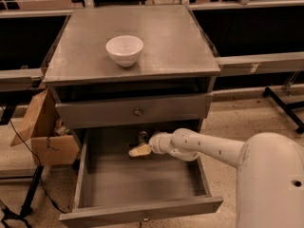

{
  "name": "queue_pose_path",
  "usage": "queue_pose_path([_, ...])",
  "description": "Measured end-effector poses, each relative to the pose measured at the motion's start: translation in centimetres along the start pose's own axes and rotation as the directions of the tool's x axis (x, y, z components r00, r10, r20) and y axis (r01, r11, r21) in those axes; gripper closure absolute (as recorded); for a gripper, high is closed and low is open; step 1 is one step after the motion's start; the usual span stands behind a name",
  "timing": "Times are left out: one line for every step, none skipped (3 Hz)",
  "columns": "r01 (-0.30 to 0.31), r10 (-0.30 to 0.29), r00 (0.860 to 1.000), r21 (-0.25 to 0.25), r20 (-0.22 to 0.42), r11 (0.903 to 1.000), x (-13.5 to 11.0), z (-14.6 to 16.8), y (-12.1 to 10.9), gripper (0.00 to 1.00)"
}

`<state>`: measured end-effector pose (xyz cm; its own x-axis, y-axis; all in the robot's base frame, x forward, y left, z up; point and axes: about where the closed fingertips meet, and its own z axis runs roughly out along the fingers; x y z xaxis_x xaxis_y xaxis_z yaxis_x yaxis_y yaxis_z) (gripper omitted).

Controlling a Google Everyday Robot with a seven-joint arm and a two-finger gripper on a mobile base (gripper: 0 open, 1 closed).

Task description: Pick green can from middle drawer and place on counter

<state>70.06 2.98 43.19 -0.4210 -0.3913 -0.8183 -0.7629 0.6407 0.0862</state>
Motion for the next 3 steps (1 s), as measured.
queue_pose_path([0.003,-0.003,1.000,-0.031,-0.007,0.9995,-0.3,1.1,0.0,0.15])
queue_pose_path([-0.005,0.006,1.000,-0.056,0.005,0.9984,-0.4,0.9,0.0,0.38])
queue_pose_path([-0.024,0.026,0.999,-0.071,0.031,0.9972,-0.6,-0.8,0.3,0.61])
